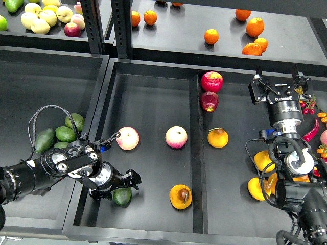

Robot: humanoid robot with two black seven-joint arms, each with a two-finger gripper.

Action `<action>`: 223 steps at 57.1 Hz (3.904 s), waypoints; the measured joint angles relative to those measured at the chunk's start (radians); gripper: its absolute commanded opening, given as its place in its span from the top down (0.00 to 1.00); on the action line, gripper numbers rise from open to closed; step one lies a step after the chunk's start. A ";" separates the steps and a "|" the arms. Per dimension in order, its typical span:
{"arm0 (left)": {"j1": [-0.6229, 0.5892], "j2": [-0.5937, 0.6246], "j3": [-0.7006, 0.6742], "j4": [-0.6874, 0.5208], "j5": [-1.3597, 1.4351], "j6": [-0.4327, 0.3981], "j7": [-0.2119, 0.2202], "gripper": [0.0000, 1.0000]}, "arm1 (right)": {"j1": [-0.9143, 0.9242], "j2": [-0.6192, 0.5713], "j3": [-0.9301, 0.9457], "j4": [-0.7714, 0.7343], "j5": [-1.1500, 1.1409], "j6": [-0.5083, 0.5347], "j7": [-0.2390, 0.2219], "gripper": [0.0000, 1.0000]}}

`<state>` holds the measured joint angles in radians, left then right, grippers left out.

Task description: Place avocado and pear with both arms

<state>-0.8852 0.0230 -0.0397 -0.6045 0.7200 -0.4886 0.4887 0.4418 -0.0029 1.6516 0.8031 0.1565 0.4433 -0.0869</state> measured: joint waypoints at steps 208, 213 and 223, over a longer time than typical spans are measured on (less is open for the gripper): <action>-0.059 0.345 -0.184 0.432 -0.119 0.000 0.000 0.60 | -0.007 0.003 0.002 0.010 0.002 0.029 0.000 0.01; -0.049 0.334 -0.185 0.435 -0.122 0.000 0.000 0.60 | -0.007 0.003 0.002 0.010 0.002 0.029 -0.001 0.01; -0.029 0.318 -0.190 0.437 -0.125 0.000 0.000 0.60 | -0.007 0.003 0.002 0.010 0.002 0.029 -0.001 0.01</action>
<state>-0.9146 0.3414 -0.2302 -0.1670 0.5953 -0.4887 0.4886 0.4345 0.0000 1.6538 0.8131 0.1581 0.4726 -0.0875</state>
